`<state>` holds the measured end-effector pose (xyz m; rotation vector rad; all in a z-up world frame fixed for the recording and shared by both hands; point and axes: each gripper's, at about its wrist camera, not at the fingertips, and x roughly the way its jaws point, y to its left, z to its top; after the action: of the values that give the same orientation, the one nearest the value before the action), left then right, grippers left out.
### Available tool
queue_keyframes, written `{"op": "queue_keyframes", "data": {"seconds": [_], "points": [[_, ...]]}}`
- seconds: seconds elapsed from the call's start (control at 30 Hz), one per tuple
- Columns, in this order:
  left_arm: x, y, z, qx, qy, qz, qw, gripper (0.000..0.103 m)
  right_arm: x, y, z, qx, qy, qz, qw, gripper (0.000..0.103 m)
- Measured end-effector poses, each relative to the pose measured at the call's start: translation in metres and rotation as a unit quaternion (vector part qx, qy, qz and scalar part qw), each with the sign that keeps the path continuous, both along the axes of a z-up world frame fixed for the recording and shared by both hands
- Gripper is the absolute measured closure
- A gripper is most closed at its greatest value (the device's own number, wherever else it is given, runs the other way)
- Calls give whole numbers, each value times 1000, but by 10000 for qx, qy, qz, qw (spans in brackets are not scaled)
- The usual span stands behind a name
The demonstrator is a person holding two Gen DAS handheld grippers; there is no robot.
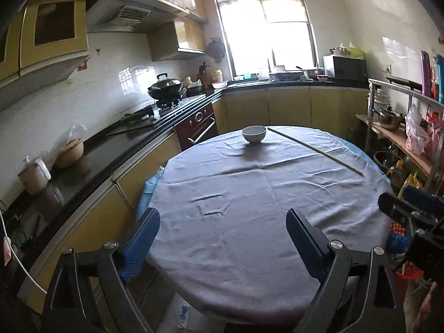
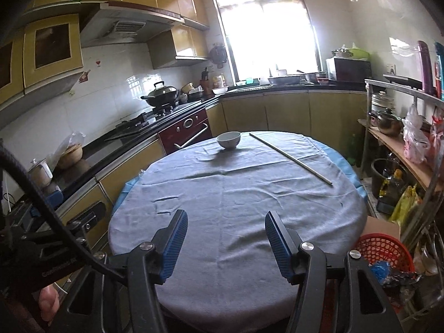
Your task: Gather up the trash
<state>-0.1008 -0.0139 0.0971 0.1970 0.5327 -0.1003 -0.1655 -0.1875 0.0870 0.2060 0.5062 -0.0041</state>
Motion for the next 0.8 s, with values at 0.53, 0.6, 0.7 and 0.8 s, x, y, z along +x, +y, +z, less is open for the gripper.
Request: {"op": "queue_keyframes", "data": {"seconds": [0.53,0.6,0.7,0.8], "points": [[12,20,1,-149,68,247,9996,10,16,33,8,-331,-93,308,9989,41],[15,20,0,-159,97,269,9995,10,18,34,7,-342,-84,315,9989,41],[19,18,-2,-176,142,281,9993,10,19,32,6,-360,-51,302,9989,41],[22,16,-1,-161,145,283,9994,10,20,28,6,-334,-49,262,9991,41]]}}
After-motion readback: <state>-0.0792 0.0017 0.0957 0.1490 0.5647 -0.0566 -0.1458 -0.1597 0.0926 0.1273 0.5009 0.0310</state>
